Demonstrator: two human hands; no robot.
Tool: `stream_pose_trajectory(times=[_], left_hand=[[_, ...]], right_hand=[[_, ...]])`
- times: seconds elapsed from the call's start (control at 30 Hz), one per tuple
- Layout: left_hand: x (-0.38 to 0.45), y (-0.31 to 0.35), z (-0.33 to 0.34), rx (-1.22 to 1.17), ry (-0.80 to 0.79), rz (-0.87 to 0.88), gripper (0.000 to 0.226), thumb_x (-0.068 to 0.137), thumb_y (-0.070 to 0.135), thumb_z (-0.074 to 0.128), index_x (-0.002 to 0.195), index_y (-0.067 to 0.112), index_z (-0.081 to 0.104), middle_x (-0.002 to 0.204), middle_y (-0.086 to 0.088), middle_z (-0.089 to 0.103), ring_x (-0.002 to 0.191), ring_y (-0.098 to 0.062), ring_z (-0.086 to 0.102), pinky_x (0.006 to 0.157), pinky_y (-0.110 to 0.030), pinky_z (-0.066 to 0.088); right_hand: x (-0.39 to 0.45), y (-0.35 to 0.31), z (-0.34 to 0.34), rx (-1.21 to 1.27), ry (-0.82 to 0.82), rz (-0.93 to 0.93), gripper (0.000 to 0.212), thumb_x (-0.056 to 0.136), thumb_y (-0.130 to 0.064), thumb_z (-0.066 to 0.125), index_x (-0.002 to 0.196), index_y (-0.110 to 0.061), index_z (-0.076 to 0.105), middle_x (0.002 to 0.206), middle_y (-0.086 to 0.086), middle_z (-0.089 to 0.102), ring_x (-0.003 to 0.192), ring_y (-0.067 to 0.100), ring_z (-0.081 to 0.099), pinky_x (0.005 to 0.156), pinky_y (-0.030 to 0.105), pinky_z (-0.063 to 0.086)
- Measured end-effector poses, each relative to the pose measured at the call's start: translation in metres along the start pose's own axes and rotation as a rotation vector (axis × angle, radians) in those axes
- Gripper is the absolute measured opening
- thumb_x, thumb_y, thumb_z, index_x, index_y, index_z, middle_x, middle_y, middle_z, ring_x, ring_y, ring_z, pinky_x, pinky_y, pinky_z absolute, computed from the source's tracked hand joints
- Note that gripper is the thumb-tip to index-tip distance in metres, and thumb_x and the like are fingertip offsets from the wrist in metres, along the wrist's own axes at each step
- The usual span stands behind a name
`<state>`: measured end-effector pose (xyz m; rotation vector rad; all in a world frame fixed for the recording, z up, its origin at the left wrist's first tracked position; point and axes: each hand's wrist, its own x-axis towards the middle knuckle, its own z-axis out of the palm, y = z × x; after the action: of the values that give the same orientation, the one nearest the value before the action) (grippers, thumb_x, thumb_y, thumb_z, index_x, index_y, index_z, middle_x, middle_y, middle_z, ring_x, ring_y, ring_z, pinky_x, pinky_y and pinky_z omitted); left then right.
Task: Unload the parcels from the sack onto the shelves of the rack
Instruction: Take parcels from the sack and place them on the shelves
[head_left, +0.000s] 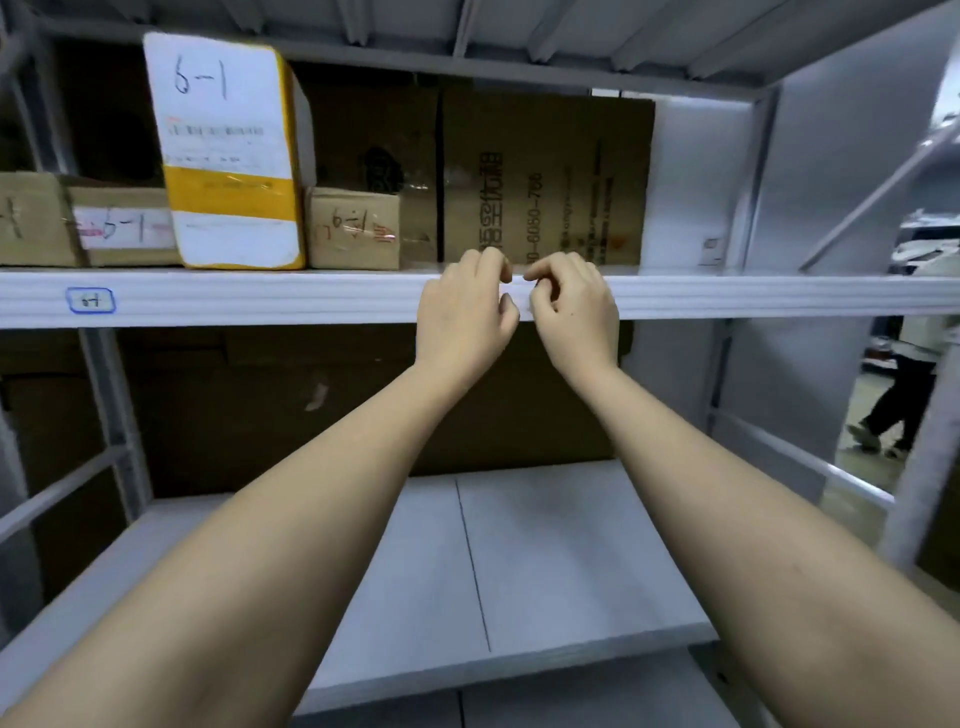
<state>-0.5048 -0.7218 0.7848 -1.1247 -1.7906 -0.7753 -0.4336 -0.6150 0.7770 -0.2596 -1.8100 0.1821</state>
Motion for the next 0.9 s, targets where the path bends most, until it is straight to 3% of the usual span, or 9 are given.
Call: stream_pose_trajectory(times=[0.1, 0.27, 0.47, 0.57, 0.8, 0.9], left_hand=[[-0.03, 0.058, 0.025, -0.032, -0.097, -0.033, 0.022, 0.087, 0.02, 0.052, 0.108, 0.013, 0.051, 0.103, -0.006, 0.058, 0.088, -0.028, 0.059, 0.066, -0.037, 0.039], [-0.096, 0.156, 0.073, -0.031, -0.352, -0.085, 0.024, 0.09, 0.022, 0.052, 0.112, 0.014, 0.048, 0.109, -0.006, 0.055, 0.091, -0.027, 0.058, 0.067, -0.035, 0.037], [-0.165, 0.255, 0.128, 0.062, -0.914, -0.008, 0.035, 0.093, 0.022, 0.048, 0.126, 0.013, 0.043, 0.125, -0.011, 0.049, 0.106, -0.032, 0.055, 0.075, -0.036, 0.04], [-0.19, 0.3, 0.156, 0.049, -1.122, 0.028, 0.043, 0.093, 0.03, 0.052, 0.131, 0.013, 0.041, 0.13, -0.011, 0.048, 0.115, -0.031, 0.052, 0.087, -0.038, 0.043], [-0.227, 0.392, 0.239, -0.037, -1.365, 0.201, 0.043, 0.093, 0.03, 0.051, 0.131, 0.012, 0.045, 0.132, -0.01, 0.052, 0.119, -0.028, 0.052, 0.094, -0.037, 0.044], [-0.233, 0.423, 0.28, -0.089, -1.417, 0.28, 0.043, 0.092, 0.036, 0.053, 0.127, 0.011, 0.048, 0.127, -0.011, 0.055, 0.114, -0.029, 0.054, 0.093, -0.038, 0.047]], right_hand=[[-0.039, 0.049, -0.048, -0.114, -0.081, 0.04, 0.018, 0.089, -0.012, 0.049, 0.096, -0.015, 0.065, 0.099, -0.002, 0.065, 0.095, 0.017, 0.056, 0.079, 0.03, 0.041], [-0.119, 0.125, -0.135, -0.276, -0.348, 0.102, 0.02, 0.094, -0.016, 0.045, 0.101, -0.016, 0.064, 0.102, -0.001, 0.064, 0.097, 0.018, 0.056, 0.084, 0.032, 0.042], [-0.216, 0.215, -0.234, -0.382, -0.655, 0.451, 0.024, 0.092, -0.017, 0.044, 0.103, -0.019, 0.065, 0.109, 0.0, 0.066, 0.098, 0.023, 0.059, 0.075, 0.031, 0.045], [-0.256, 0.253, -0.275, -0.444, -0.788, 0.606, 0.024, 0.092, -0.018, 0.046, 0.105, -0.018, 0.065, 0.113, 0.003, 0.066, 0.102, 0.027, 0.06, 0.082, 0.033, 0.048], [-0.312, 0.34, -0.328, -0.525, -1.094, 0.947, 0.024, 0.098, -0.028, 0.045, 0.109, -0.015, 0.061, 0.116, 0.012, 0.064, 0.106, 0.03, 0.06, 0.088, 0.037, 0.049], [-0.327, 0.386, -0.338, -0.57, -1.207, 1.048, 0.032, 0.099, -0.029, 0.044, 0.122, -0.011, 0.057, 0.125, 0.011, 0.058, 0.113, 0.03, 0.056, 0.091, 0.036, 0.046]])
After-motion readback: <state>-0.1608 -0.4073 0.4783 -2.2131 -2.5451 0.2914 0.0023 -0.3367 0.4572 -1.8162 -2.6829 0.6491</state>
